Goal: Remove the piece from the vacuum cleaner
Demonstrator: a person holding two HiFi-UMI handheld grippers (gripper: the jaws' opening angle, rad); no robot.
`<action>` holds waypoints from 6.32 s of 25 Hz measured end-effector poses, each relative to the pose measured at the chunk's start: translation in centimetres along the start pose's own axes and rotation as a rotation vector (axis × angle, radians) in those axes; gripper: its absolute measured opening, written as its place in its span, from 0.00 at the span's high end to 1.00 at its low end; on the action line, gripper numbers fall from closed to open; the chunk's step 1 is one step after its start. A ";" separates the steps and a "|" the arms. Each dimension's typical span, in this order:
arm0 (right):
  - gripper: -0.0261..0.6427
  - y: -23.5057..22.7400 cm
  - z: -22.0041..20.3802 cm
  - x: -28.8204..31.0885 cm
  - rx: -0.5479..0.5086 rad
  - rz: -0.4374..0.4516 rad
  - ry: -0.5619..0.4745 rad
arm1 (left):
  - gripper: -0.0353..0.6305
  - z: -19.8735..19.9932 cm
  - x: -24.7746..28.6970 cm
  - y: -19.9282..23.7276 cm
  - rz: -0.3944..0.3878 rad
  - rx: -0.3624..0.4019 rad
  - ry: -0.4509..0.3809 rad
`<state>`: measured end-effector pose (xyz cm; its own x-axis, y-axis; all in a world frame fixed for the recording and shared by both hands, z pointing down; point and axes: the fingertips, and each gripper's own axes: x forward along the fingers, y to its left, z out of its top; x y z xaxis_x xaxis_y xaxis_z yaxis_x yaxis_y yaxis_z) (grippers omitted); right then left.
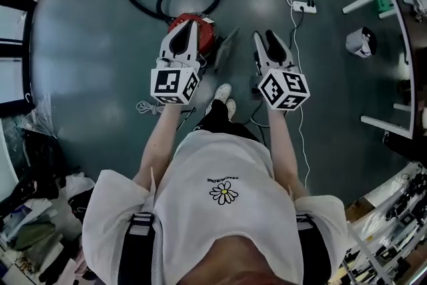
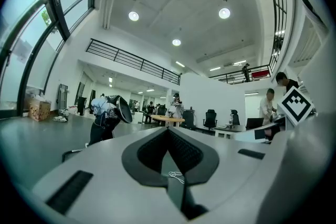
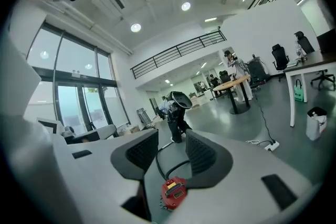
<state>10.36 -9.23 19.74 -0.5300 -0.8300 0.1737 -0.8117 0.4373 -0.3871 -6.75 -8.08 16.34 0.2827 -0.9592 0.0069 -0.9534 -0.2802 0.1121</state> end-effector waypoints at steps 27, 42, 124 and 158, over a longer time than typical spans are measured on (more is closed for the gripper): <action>0.74 -22.3 -45.9 24.2 0.626 -0.355 0.794 | 0.94 -53.8 10.8 11.0 -0.240 0.238 1.038; 0.91 -24.6 -51.4 23.5 0.486 -0.458 0.993 | 0.94 -54.9 11.0 11.4 -0.243 0.213 1.022; 0.92 -23.9 -55.3 12.5 0.323 -0.409 1.015 | 0.94 -53.8 11.0 12.4 -0.090 -0.023 0.882; 0.92 -6.4 -3.2 7.7 0.121 -0.187 0.118 | 0.94 -1.4 9.3 2.4 -0.049 0.056 -0.003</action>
<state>10.68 -17.35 26.49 -0.4039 -0.8432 0.3547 -0.8669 0.2291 -0.4427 -6.22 -17.62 18.01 0.3288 -0.9444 -0.0007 -0.9429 -0.3283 0.0564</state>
